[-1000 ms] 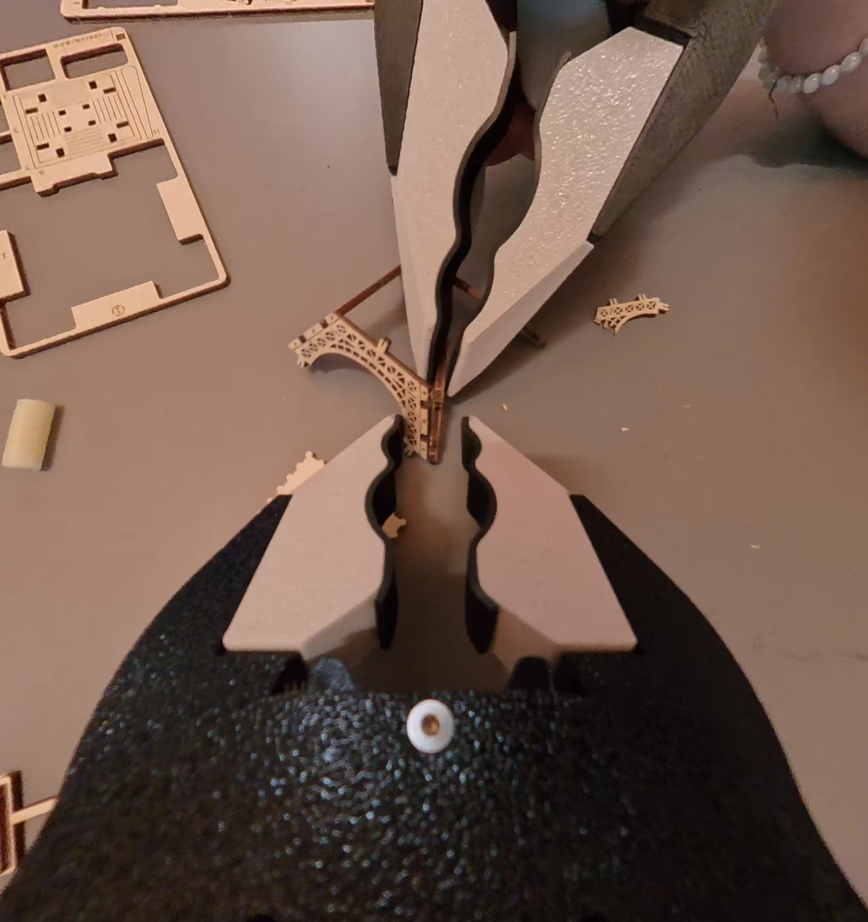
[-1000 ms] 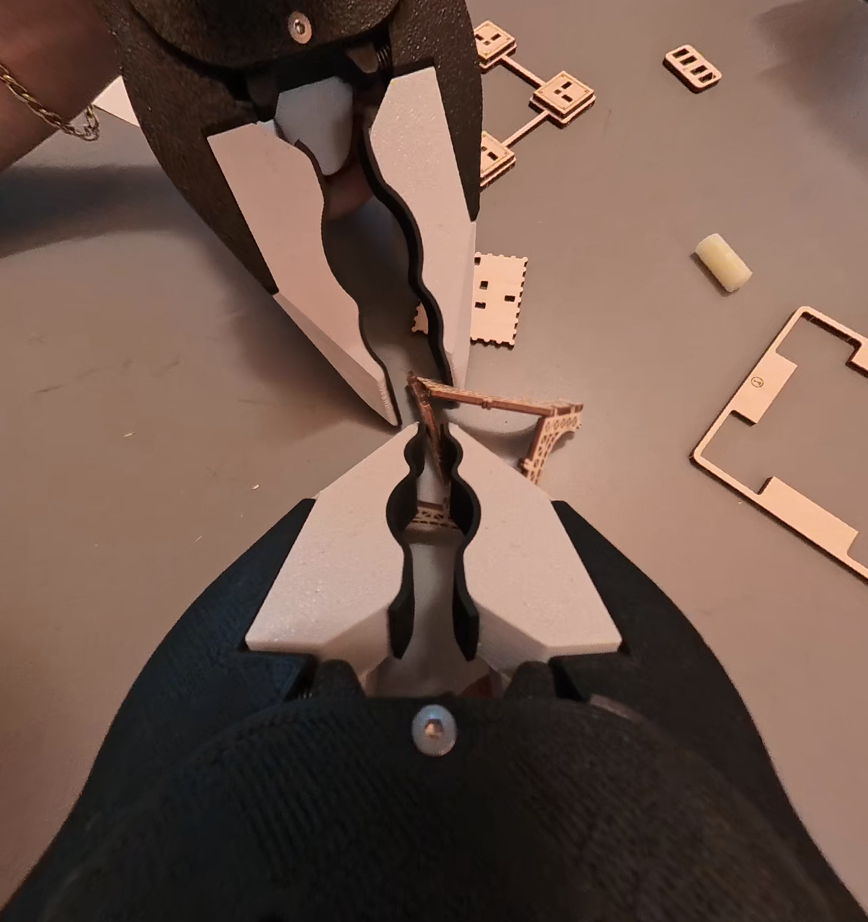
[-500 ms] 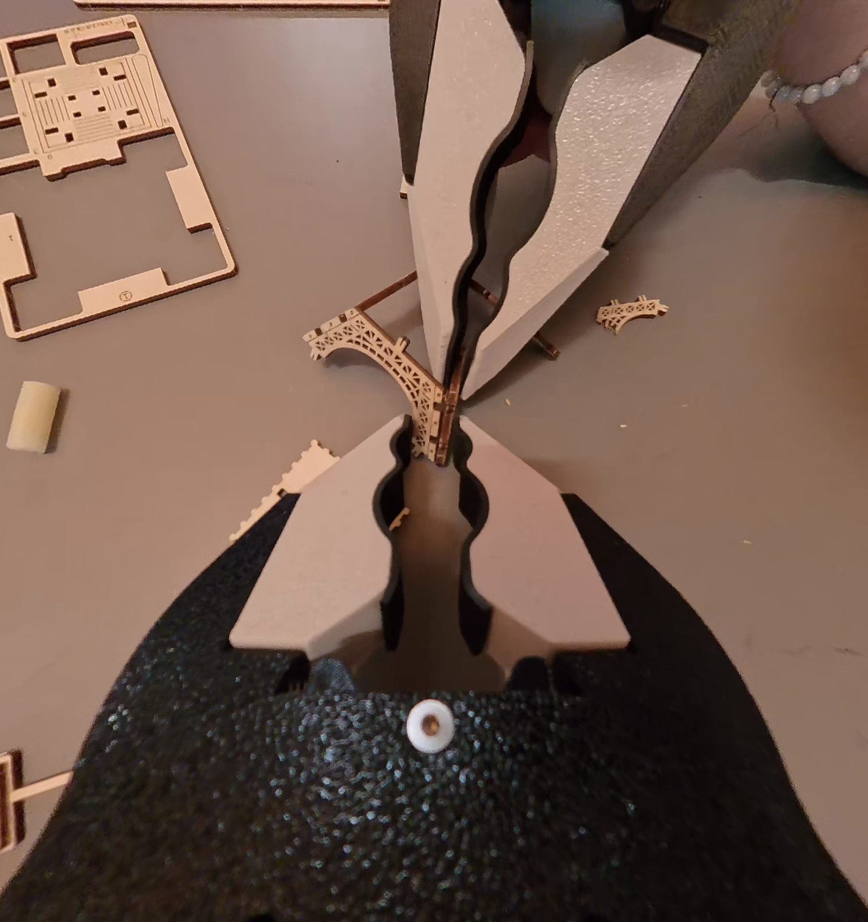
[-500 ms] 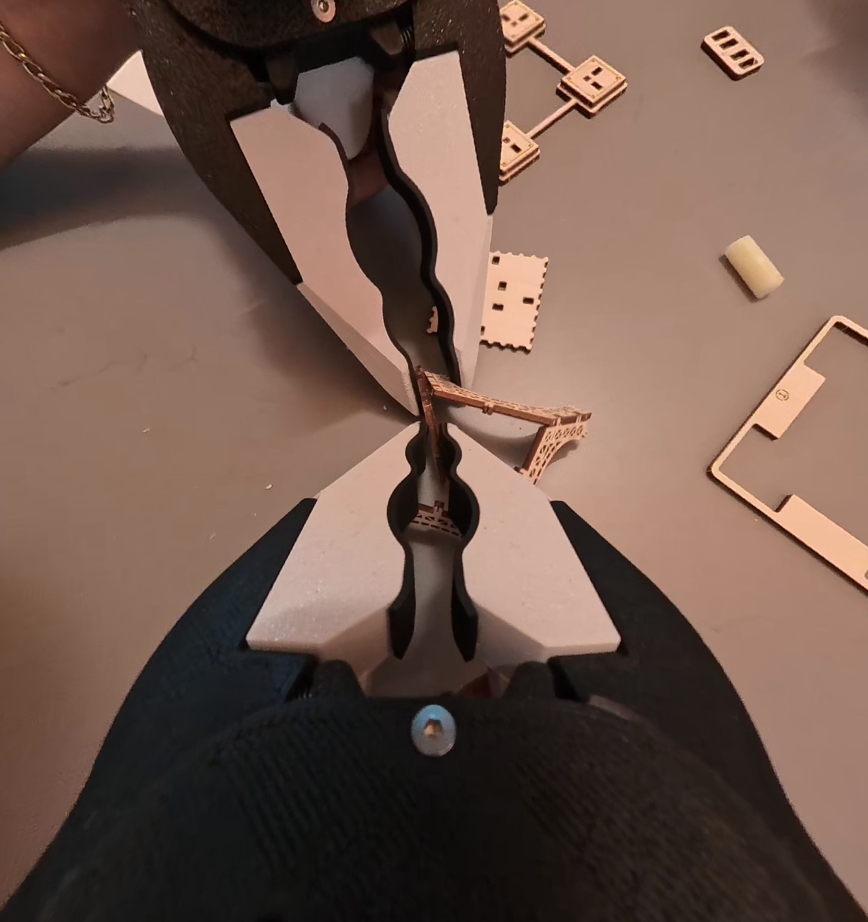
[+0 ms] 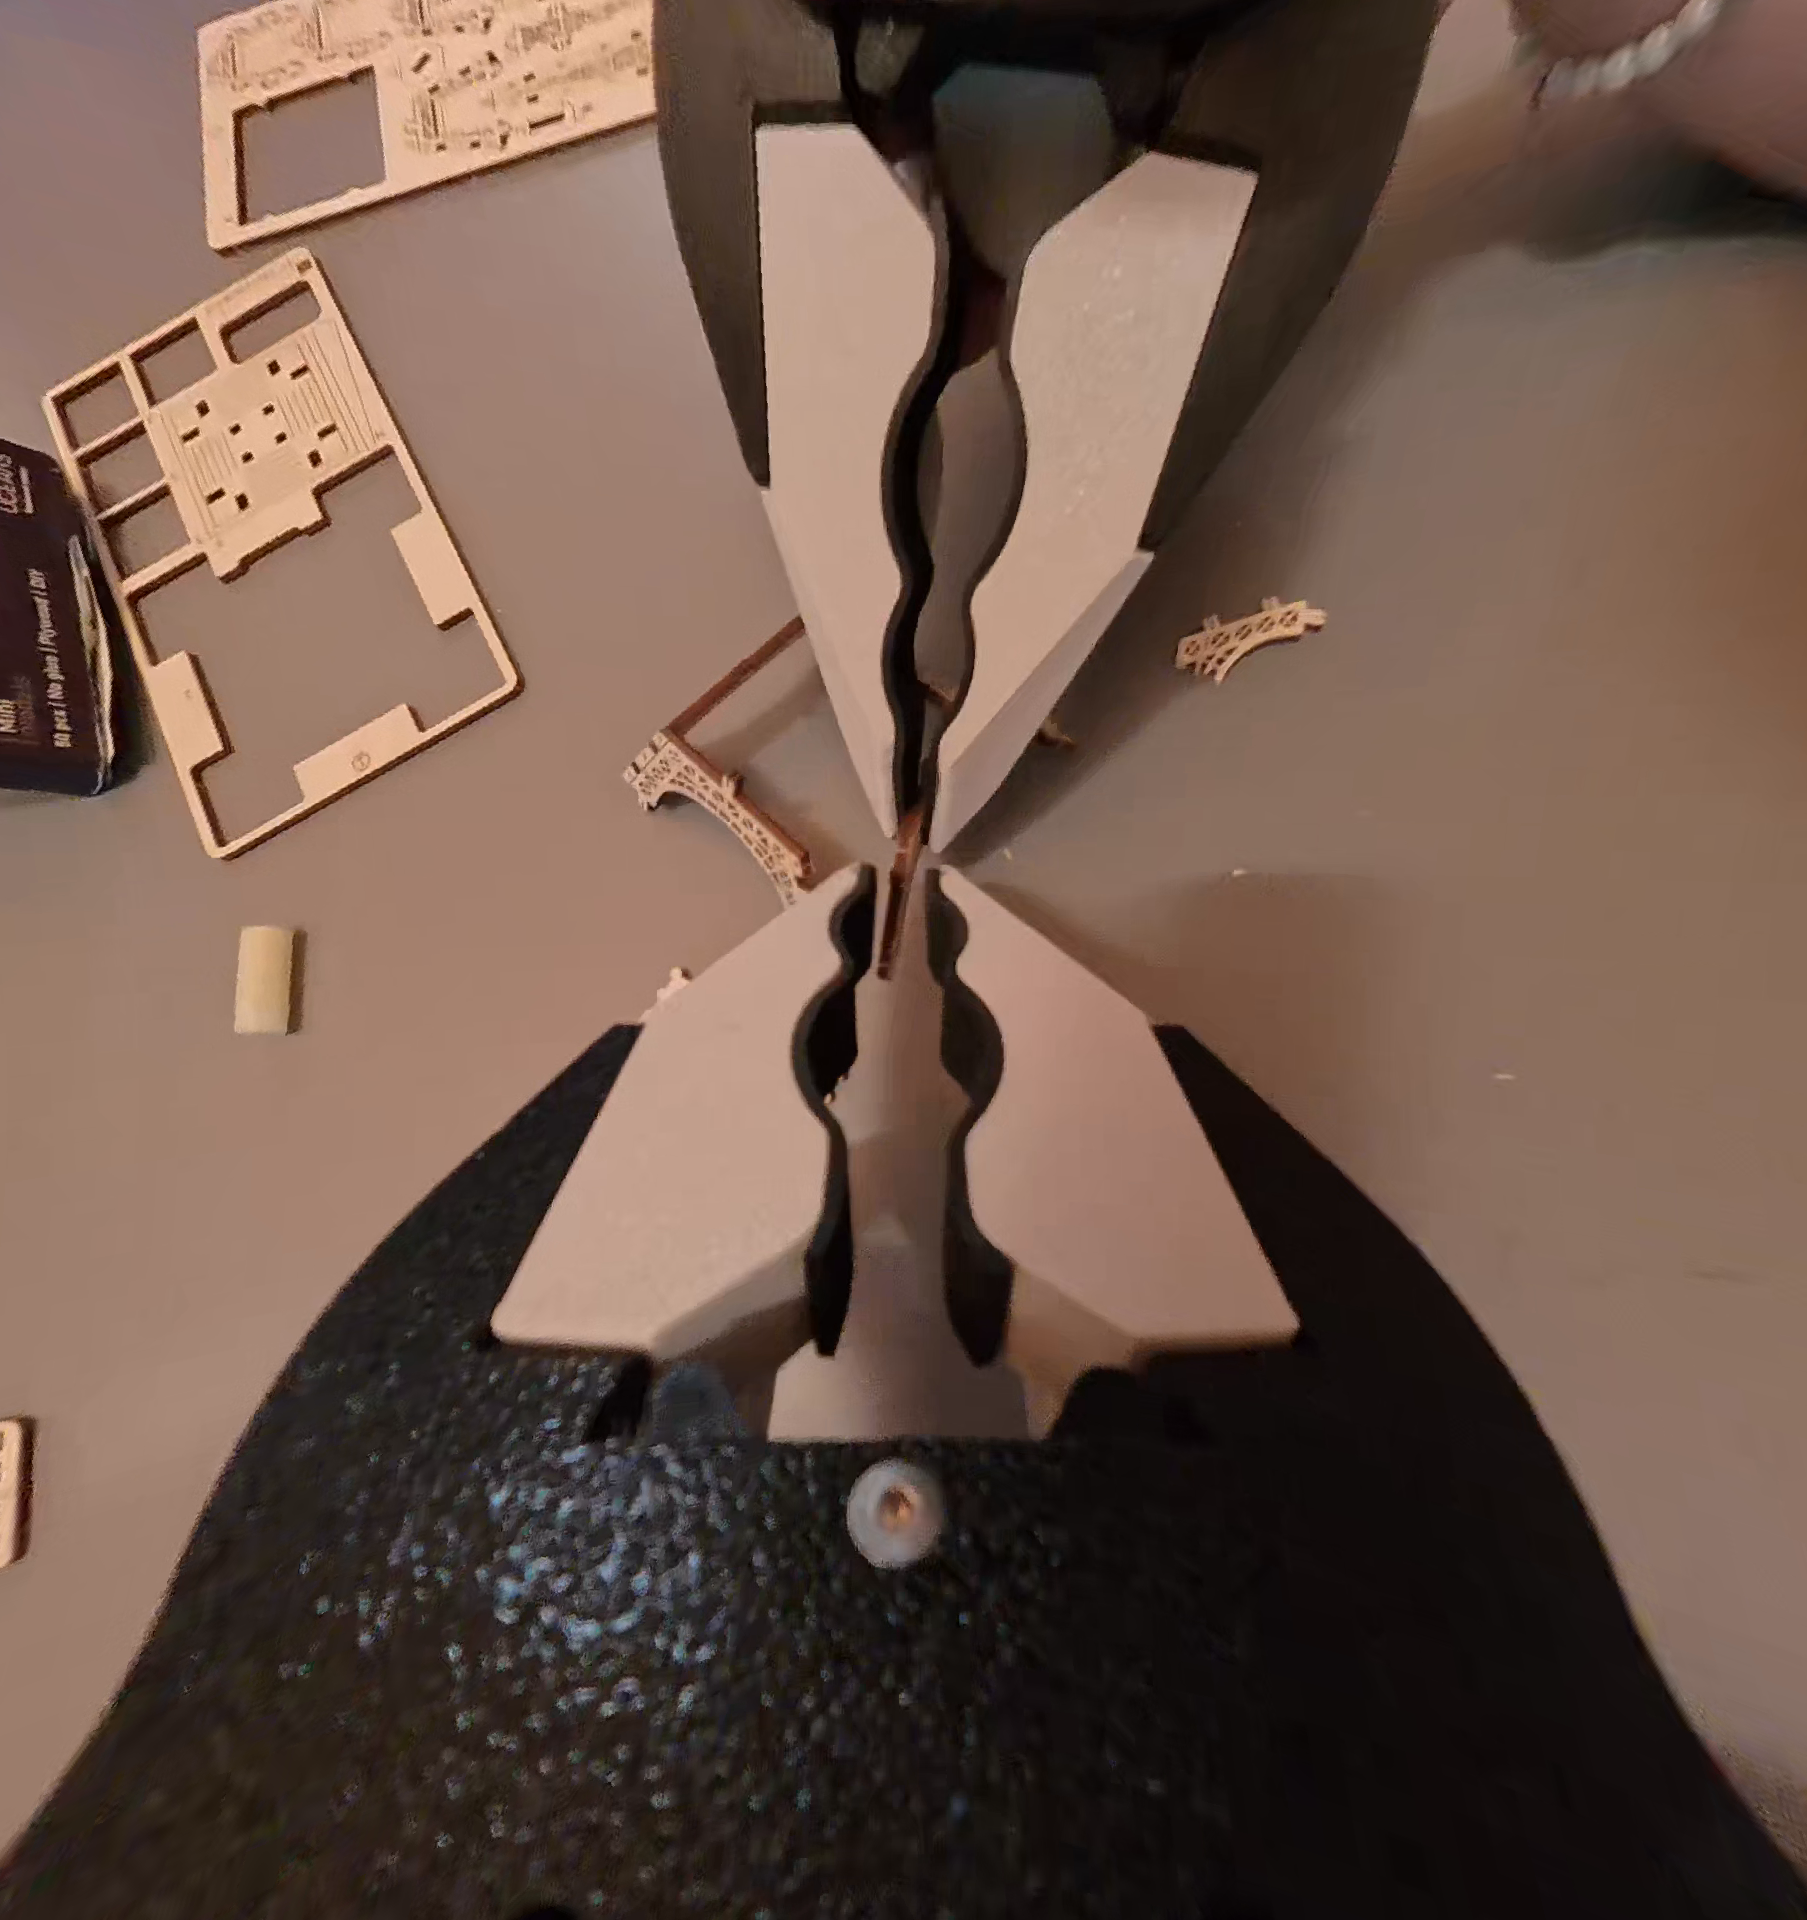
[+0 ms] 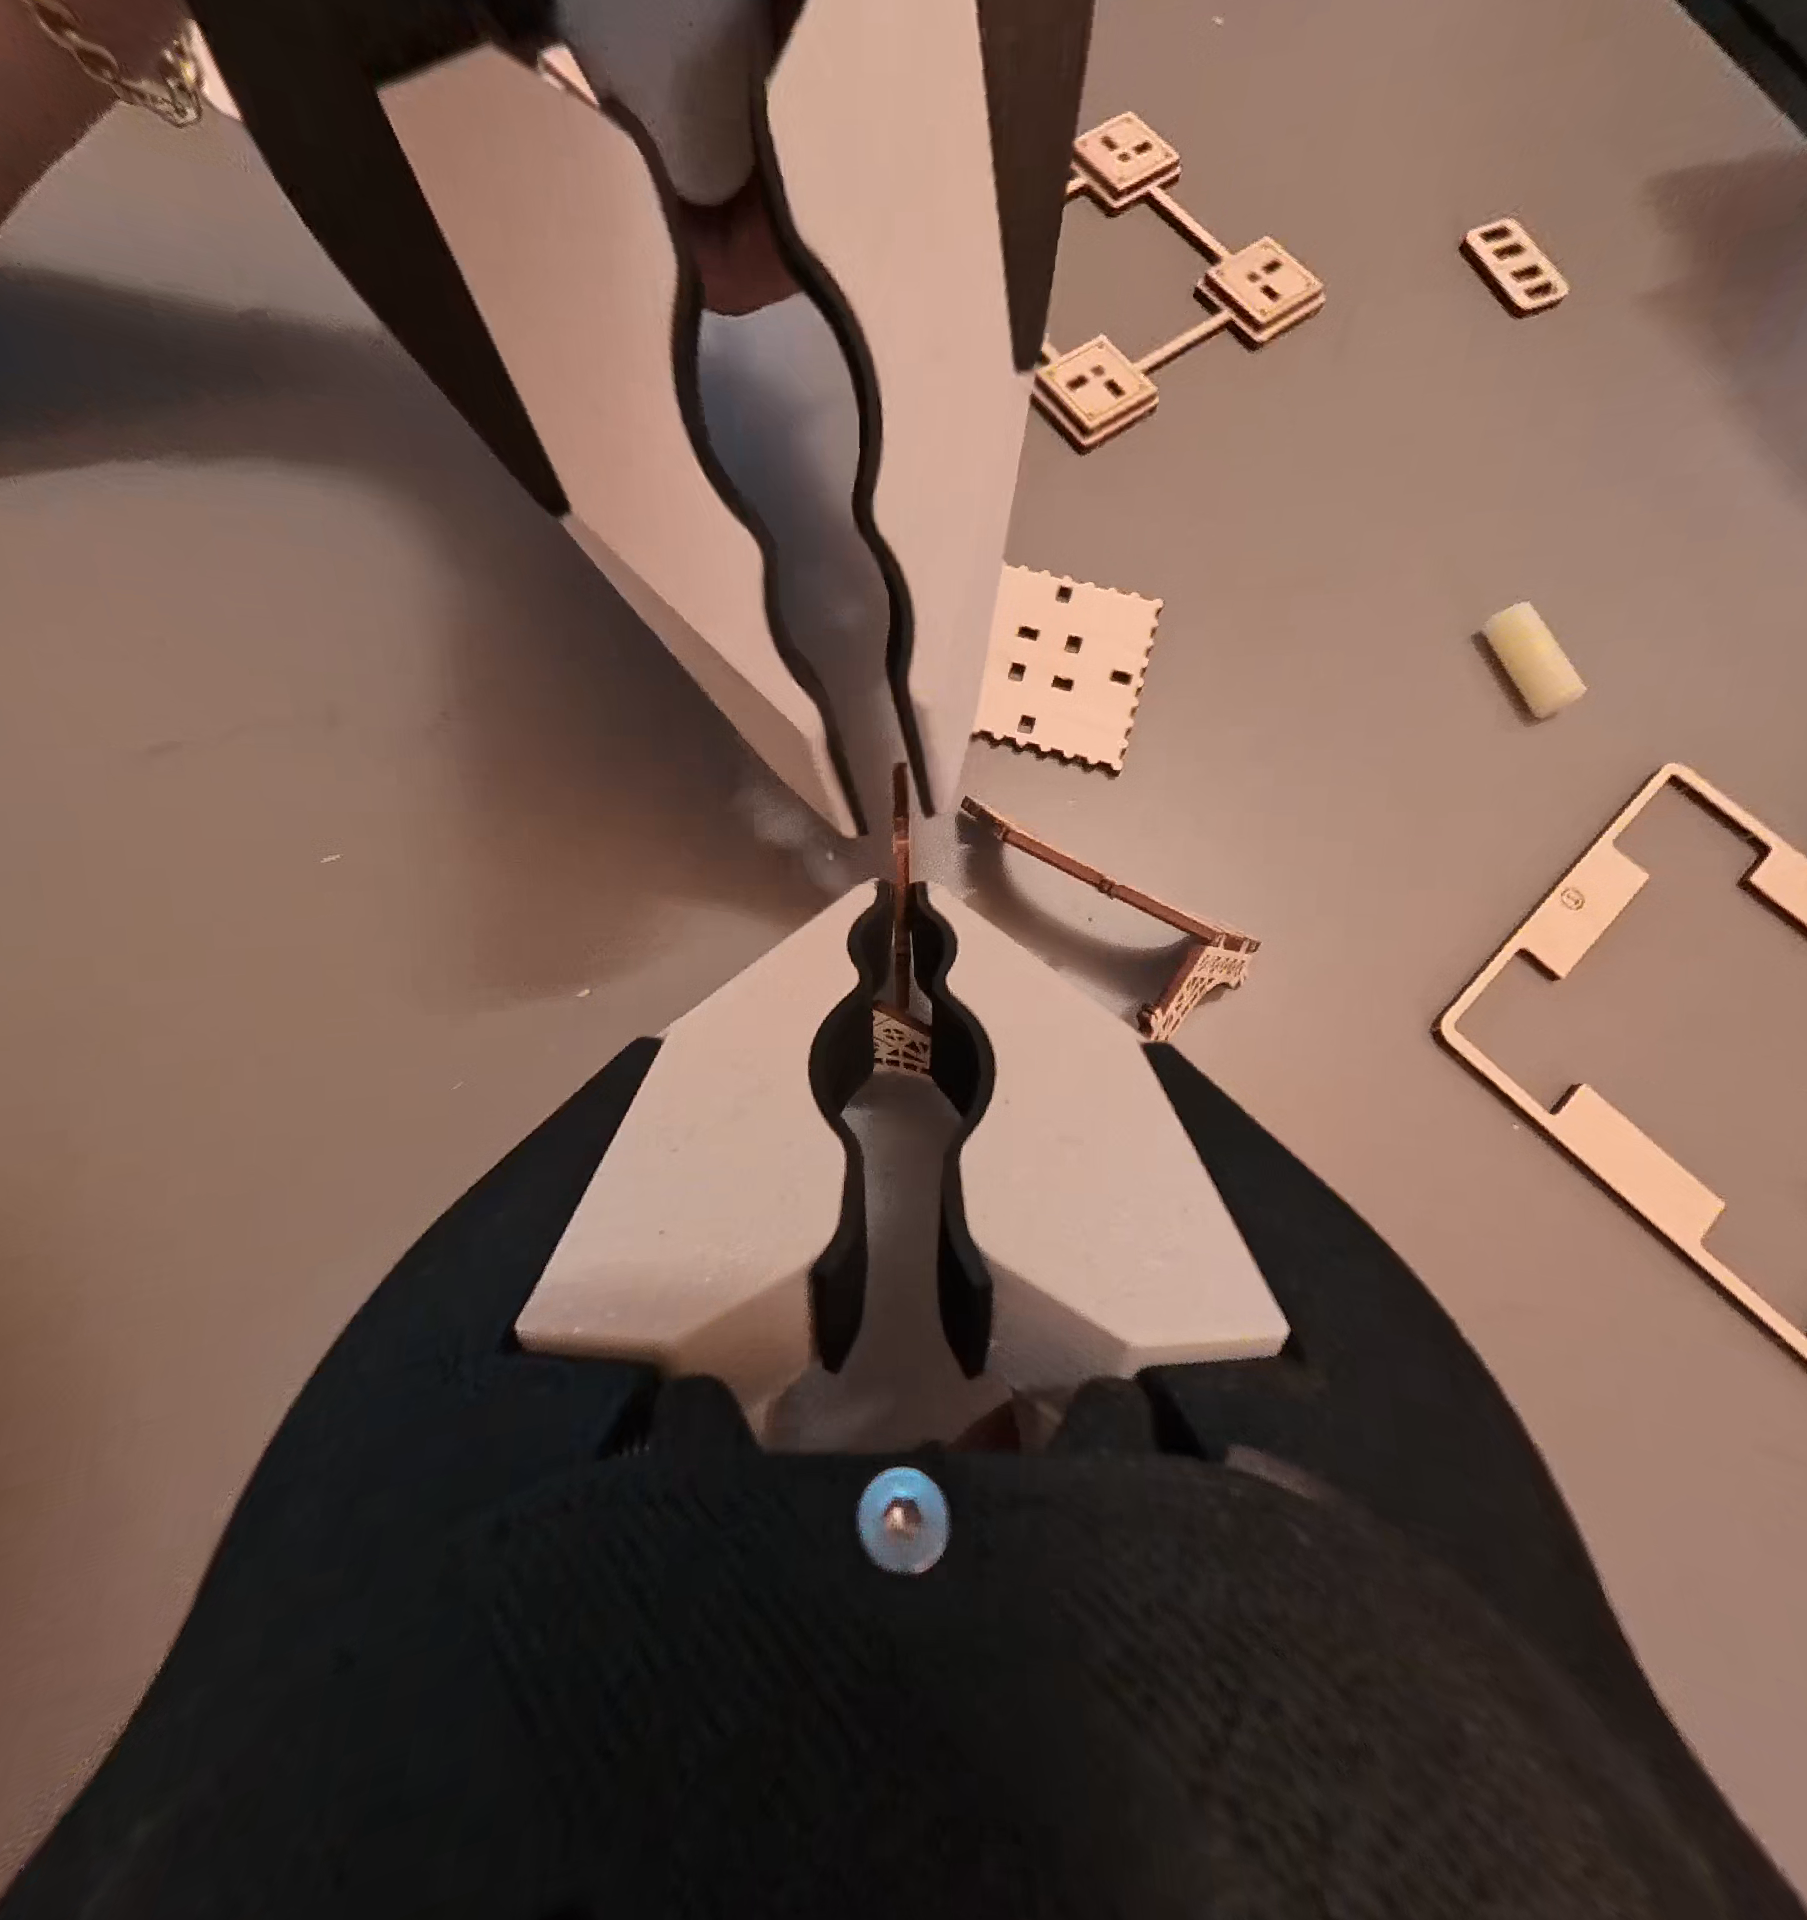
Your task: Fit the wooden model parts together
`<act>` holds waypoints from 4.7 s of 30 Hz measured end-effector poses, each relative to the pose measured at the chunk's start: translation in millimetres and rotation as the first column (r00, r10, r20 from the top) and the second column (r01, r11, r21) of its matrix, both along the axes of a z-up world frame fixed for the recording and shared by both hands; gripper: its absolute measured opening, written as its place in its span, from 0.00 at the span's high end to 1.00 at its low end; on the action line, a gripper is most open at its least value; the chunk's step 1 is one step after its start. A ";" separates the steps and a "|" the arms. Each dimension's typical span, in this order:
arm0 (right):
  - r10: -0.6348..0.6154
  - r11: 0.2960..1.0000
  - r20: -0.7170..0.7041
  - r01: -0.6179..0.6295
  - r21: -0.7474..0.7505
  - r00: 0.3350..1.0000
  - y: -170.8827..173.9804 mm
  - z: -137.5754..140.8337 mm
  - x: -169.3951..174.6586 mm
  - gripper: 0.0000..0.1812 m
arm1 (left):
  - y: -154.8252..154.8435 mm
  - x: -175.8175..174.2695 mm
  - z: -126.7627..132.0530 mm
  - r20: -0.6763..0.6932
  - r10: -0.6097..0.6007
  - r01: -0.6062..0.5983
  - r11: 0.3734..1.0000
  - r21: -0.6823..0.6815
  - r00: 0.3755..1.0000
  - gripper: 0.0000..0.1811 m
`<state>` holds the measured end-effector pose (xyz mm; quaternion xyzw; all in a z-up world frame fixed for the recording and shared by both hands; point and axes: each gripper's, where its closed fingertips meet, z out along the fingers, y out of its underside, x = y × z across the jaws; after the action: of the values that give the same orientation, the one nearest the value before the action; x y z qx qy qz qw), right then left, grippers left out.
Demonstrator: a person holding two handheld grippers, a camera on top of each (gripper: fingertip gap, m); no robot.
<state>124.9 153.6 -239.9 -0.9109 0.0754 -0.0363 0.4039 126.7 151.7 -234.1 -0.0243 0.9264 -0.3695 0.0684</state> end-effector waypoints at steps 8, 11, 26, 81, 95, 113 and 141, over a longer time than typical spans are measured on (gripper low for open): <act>-0.042 0.999 0.040 0.040 0.034 0.998 -3.8 3.8 9.7 0.92 | 0.3 7.6 4.5 -0.084 0.044 -0.053 0.993 -0.103 0.995 1.00; -0.037 0.999 0.077 0.036 0.019 0.996 -6.4 2.1 11.6 0.97 | 1.0 7.4 11.7 -0.178 0.035 -0.074 0.974 -0.215 0.983 1.00; -0.036 0.997 0.028 0.034 0.064 0.999 -2.2 4.4 8.7 1.00 | 2.9 10.9 0.8 -0.157 0.040 -0.071 0.977 -0.202 0.987 0.99; -0.081 0.997 -0.140 0.081 -0.006 0.987 -15.6 -5.7 6.4 1.00 | -7.6 7.1 -17.2 -0.181 0.009 -0.031 0.992 -0.121 0.984 0.90; -0.134 0.991 -0.211 0.135 -0.008 0.968 -18.0 -9.2 5.0 1.00 | -12.2 9.8 -15.7 -0.076 -0.010 0.001 0.994 -0.109 0.997 0.89; 0.006 1.000 -0.138 -0.008 -0.020 0.990 -23.6 -9.6 -4.0 0.99 | -13.0 -9.6 -9.0 -0.206 -0.048 0.025 0.994 -0.110 0.977 0.99; 0.150 0.983 -0.108 -0.160 -0.088 0.983 -30.2 -10.3 -8.5 0.99 | -14.7 -20.8 -20.4 -0.219 -0.105 0.091 0.993 -0.072 0.970 0.85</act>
<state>116.3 123.4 -250.1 -0.9331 0.0227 0.0378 0.3570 105.9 136.9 -254.6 -0.0218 0.9165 -0.3956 -0.0549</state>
